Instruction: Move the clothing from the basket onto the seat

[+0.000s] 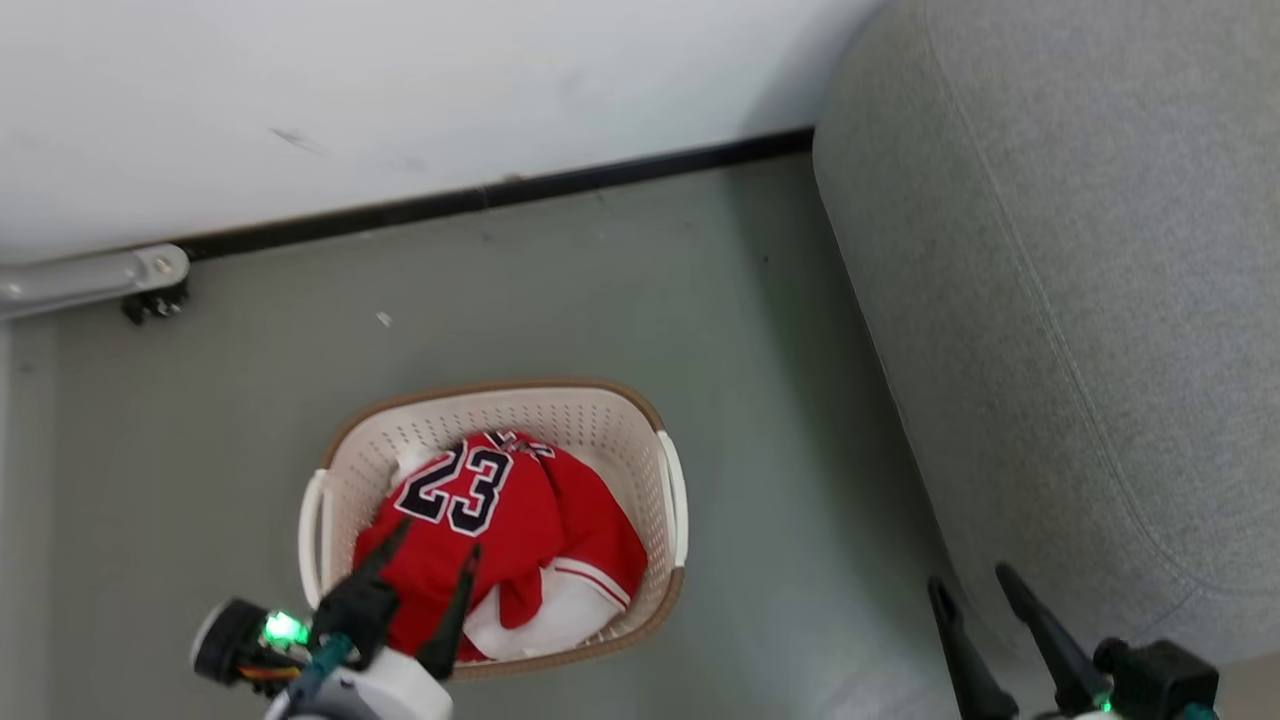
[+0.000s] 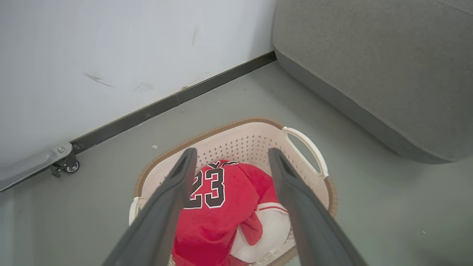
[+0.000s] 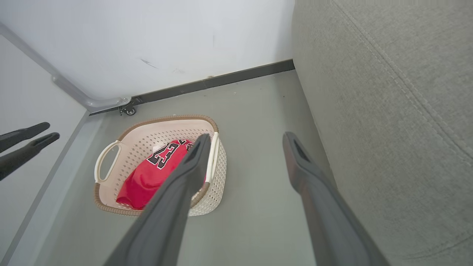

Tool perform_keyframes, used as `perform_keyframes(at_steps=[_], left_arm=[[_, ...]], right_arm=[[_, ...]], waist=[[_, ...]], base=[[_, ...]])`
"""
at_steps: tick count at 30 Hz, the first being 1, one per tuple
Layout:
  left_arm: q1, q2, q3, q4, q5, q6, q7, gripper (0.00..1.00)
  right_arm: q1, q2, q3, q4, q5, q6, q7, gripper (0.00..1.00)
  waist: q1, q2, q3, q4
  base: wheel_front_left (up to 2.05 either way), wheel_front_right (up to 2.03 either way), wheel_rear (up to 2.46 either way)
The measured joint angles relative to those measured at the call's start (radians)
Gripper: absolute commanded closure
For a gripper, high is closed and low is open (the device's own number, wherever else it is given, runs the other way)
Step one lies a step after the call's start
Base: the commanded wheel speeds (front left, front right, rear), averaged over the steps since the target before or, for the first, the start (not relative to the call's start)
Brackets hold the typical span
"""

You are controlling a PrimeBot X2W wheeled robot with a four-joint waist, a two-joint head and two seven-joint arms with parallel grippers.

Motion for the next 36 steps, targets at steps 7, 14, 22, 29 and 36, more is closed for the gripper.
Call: perform_keyframes(at_steps=[7, 14, 22, 29, 36], left_arm=[[-0.091, 0.019, 0.003, 0.057, 0.024, -0.002, 0.0, 0.0], [-0.179, 0.058, -0.02, 0.124, 0.068, -0.012, 0.0, 0.0], [-0.266, 0.099, -0.027, 0.235, 0.085, -0.022, 0.005, 0.0], [-0.358, 0.136, -0.039, 0.305, 0.113, -0.03, 0.027, 0.0], [-0.426, 0.138, -0.067, 0.366, 0.133, -0.039, 0.069, 0.0]], right_arm=[[-0.045, -0.001, 0.033, -0.051, 0.03, 0.0, 0.0, 0.0], [-0.075, -0.001, 0.059, -0.074, 0.038, 0.0, 0.0, 0.0], [-0.133, -0.001, 0.092, -0.096, 0.062, 0.0, 0.0, 0.0], [-0.186, -0.001, 0.121, -0.101, 0.077, 0.0, 0.0, 0.0], [-0.221, -0.001, 0.161, -0.095, 0.089, 0.0, -0.002, 0.0]], waist=[[0.0, 0.0, 0.091, -0.036], [0.0, 0.0, 0.18, -0.073], [0.0, 0.0, 0.274, -0.117], [0.0, 0.0, 0.346, -0.156], [0.0, 0.0, 0.41, -0.192]], base=[[0.0, 0.0, 0.0], [0.0, 0.0, 0.0], [0.0, 0.0, 0.0], [0.0, 0.0, 0.0], [0.0, 0.0, 0.0]])
